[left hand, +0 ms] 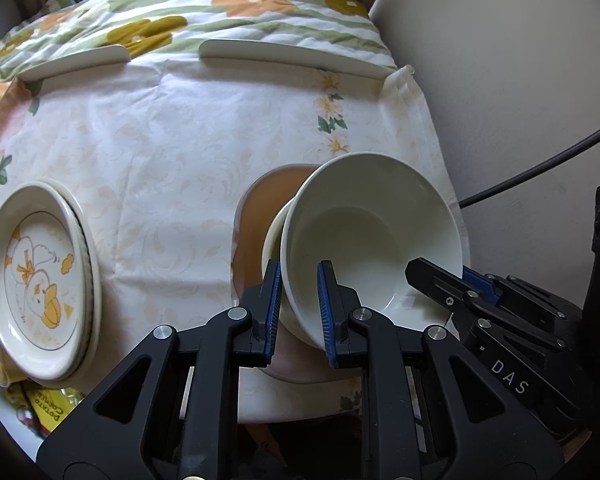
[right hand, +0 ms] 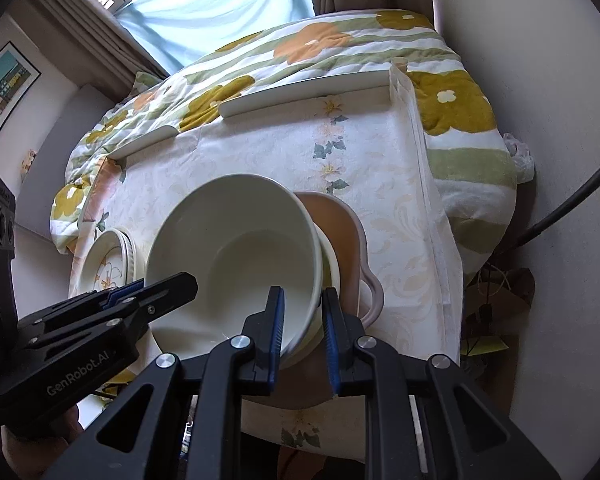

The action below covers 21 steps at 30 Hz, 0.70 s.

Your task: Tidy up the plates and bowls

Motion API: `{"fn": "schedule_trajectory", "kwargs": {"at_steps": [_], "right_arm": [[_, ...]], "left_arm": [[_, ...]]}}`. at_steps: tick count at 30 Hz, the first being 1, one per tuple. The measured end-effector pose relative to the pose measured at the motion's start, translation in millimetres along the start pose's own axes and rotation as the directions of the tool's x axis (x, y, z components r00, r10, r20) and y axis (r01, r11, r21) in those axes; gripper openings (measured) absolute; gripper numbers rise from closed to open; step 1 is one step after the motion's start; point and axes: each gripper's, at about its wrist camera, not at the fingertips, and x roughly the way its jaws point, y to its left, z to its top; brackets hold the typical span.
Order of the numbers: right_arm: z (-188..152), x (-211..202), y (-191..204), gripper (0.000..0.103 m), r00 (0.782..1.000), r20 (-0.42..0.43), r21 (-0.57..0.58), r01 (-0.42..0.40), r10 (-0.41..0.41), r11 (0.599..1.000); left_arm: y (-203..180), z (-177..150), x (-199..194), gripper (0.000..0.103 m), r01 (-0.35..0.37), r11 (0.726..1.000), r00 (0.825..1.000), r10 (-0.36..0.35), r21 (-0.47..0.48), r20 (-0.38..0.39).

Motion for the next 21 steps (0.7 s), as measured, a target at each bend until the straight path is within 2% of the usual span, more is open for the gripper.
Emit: {"fn": "schedule_trajectory", "kwargs": {"at_steps": [13,21], "right_arm": [[-2.1,7.3,1.4,0.017,1.0,-0.009,-0.05,0.026,-0.026,0.998],[-1.7,7.1,-0.4,0.017,1.0,-0.013,-0.047,0.018,-0.018,0.999]], "left_arm": [[-13.5,-0.8,13.8,0.016,-0.113,0.991,0.993,0.114,0.078,-0.015],[-13.8,-1.7,14.2,0.016,-0.141,0.986,0.99,0.142,0.093,-0.007]]}}
